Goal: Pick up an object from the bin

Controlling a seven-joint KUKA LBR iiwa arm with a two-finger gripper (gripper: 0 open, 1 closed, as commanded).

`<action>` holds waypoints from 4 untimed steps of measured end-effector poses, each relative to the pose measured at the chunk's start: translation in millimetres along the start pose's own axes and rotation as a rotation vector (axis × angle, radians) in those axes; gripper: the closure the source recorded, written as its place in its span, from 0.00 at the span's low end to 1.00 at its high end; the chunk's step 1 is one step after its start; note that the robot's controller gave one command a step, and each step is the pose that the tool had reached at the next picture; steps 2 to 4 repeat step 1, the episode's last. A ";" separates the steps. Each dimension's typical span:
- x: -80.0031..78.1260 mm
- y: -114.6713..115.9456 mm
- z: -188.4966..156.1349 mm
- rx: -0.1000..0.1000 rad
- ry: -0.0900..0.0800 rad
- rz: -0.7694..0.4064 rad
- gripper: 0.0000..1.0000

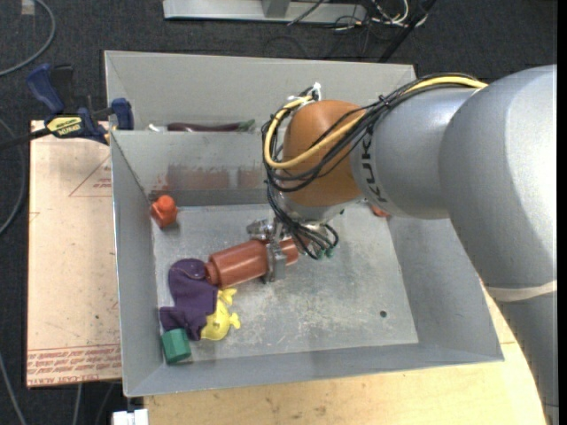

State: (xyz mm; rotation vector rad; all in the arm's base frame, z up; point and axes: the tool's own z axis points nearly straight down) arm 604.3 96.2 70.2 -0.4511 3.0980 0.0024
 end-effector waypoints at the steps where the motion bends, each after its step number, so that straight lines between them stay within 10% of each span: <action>1: -10.7 -17.3 -177.3 0.002 -0.013 0.033 1.00; 4: -10.7 -17.3 -177.3 0.002 -0.013 0.033 1.00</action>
Offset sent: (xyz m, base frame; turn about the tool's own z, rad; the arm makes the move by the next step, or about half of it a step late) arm 0.0000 0.0000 0.0000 0.0000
